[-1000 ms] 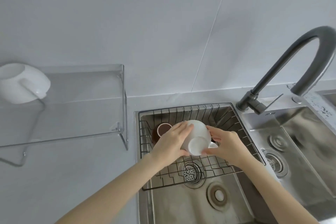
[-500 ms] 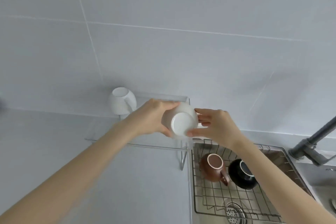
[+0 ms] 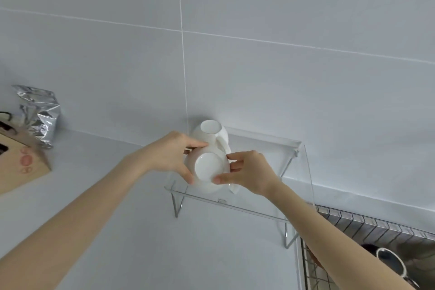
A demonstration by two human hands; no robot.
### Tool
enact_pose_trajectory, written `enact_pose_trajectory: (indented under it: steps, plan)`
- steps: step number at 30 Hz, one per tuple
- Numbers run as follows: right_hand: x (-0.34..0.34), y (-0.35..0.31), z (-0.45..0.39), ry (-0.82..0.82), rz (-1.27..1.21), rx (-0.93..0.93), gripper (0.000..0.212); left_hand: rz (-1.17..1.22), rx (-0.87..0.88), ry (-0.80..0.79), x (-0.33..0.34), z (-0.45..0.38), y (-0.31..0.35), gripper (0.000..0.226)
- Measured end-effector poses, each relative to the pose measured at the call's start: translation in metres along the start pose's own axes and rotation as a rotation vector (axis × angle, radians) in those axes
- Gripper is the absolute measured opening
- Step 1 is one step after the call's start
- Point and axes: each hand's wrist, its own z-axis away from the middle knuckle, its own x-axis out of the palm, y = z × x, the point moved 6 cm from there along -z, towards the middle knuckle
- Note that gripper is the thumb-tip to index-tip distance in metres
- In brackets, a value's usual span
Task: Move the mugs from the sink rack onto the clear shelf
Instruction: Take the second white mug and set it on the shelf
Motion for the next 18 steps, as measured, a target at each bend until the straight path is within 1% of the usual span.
enact_pose_trajectory:
  steps: [5,8,13,18]
  plan:
    - [0.014,0.000,-0.017,-0.012,-0.009,0.016,0.060,0.142,-0.035,-0.072,-0.003,-0.011,-0.031,0.084]
    - [0.015,0.001,-0.022,-0.017,-0.002,0.017,0.054,0.201,-0.043,-0.127,-0.002,-0.018,-0.041,0.079]
    - [0.020,0.001,-0.026,-0.027,-0.017,0.036,0.046,0.234,-0.041,-0.245,0.000,-0.025,-0.047,0.071]
    - [0.028,0.008,-0.028,-0.015,-0.038,0.059,0.047,0.220,-0.063,-0.352,0.002,-0.031,-0.051,0.070]
